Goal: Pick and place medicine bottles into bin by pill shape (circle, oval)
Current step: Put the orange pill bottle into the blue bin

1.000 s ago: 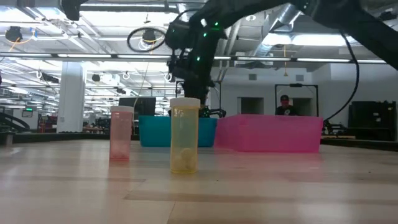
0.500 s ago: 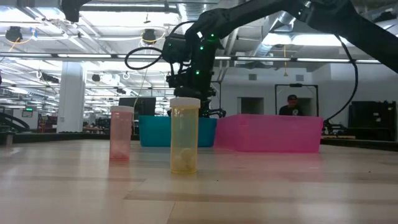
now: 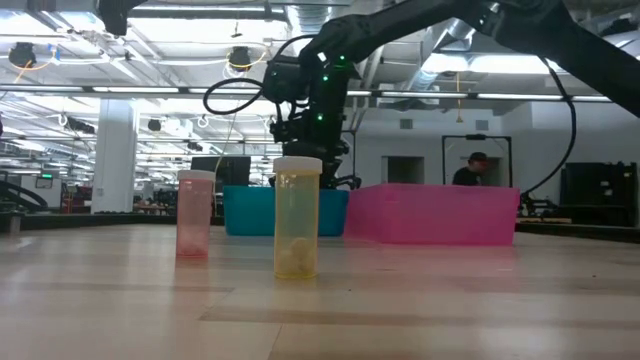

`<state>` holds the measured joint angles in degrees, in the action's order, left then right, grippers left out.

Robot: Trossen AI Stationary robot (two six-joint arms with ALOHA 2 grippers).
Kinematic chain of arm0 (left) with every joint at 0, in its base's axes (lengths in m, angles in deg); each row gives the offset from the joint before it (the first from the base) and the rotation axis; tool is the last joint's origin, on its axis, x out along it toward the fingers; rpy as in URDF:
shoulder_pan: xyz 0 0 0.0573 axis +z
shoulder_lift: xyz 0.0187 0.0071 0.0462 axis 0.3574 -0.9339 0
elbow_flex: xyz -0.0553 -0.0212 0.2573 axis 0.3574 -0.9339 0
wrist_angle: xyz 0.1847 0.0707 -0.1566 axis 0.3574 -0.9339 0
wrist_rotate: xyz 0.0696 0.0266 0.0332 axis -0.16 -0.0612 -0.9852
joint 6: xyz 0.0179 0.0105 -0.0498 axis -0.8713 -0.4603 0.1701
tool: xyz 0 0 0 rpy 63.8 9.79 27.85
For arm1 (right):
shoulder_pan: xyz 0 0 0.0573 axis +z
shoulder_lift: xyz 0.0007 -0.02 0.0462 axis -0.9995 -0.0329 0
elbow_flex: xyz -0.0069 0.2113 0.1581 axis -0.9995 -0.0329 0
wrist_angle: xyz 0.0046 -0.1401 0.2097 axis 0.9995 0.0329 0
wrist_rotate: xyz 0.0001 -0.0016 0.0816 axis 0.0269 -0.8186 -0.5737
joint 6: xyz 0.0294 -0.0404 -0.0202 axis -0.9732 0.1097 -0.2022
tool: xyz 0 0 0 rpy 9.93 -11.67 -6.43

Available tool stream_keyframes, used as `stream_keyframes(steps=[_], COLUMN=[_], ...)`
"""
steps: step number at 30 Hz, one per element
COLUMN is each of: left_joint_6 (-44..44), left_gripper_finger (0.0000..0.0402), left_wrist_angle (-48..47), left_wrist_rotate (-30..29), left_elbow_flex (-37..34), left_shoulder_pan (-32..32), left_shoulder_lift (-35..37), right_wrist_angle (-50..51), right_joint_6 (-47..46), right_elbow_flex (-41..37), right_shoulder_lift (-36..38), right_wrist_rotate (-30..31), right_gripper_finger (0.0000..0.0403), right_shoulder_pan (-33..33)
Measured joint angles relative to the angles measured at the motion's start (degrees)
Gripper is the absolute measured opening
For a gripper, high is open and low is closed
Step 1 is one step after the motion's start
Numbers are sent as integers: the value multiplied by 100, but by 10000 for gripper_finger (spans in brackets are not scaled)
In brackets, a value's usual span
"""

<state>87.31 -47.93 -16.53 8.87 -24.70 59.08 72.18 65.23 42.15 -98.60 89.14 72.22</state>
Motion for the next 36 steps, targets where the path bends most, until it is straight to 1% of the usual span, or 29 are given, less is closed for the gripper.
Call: stream_keyframes(steps=[12,22,26,33,36], left_joint_6=[0,0,0,0,-2], left_gripper_finger=[259,259,259,259,259], left_wrist_angle=[-2,-4,-4,-4,-4], left_wrist_rotate=[0,1,0,1,0], left_elbow_flex=[0,0,0,0,0], left_shoulder_pan=[1,0,-1,-1,-1], left_shoulder_lift=[0,0,0,0,0], right_wrist_angle=[26,113,123,100,132], right_joint_6=[238,244,236,194,196], right_elbow_flex=[3,6,-2,-2,-2], right_shoulder_lift=[-32,-141,-160,-160,-137], right_wrist_rotate=[0,13,0,-5,-142], right_gripper_finger=[131,147,167,221,233], right_shoulder_pan=[0,2,0,-7,0])
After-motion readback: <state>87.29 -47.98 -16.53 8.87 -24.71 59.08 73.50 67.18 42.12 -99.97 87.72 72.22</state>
